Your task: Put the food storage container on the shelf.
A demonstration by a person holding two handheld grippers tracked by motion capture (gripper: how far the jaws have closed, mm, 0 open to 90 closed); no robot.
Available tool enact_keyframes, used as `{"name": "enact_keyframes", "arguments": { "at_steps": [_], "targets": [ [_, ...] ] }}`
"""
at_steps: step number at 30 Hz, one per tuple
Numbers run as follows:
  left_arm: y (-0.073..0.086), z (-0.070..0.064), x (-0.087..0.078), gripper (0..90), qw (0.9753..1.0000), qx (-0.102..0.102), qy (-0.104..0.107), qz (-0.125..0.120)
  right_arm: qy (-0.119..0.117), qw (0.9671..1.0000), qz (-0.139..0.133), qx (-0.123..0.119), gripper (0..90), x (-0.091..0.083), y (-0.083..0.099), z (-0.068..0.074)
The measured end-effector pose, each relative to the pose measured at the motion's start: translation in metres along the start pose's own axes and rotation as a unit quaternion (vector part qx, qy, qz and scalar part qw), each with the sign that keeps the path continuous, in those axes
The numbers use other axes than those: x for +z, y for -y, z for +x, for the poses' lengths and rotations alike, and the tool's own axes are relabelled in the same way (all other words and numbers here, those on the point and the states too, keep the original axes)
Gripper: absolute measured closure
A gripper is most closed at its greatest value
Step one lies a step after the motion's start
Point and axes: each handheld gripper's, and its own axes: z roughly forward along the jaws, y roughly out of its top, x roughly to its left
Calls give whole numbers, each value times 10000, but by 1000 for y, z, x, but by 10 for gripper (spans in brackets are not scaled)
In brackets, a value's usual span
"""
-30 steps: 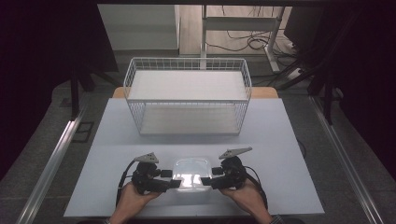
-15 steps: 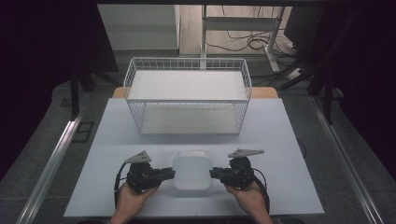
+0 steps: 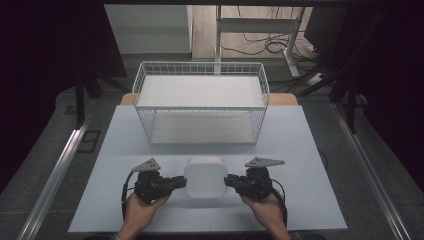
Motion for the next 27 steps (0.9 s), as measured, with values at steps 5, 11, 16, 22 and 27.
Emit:
{"name": "enact_keyframes", "arguments": {
  "at_steps": [5, 11, 16, 22, 27],
  "targets": [
    [-8, 0, -1, 807, 10000, 27, -18, -53, 38, 9999, -133, -30, 777, -2, -5, -1],
    [-19, -1, -5, 808, 9999, 107, -36, -116, 89, 9994, -306, -112, 775, -5, -14, 0],
    [-31, -2, -7, 808, 9997, 183, -43, -161, 121, 9990, -424, -116, 776, -10, -23, 0],
    [-49, -4, -14, 808, 9992, 285, -98, -258, 151, 9981, -574, -159, 780, -15, -39, 2],
    [-63, -4, -23, 808, 9987, 349, -138, -348, 150, 9975, -642, -242, 780, -18, -56, 5]
  ]
}}
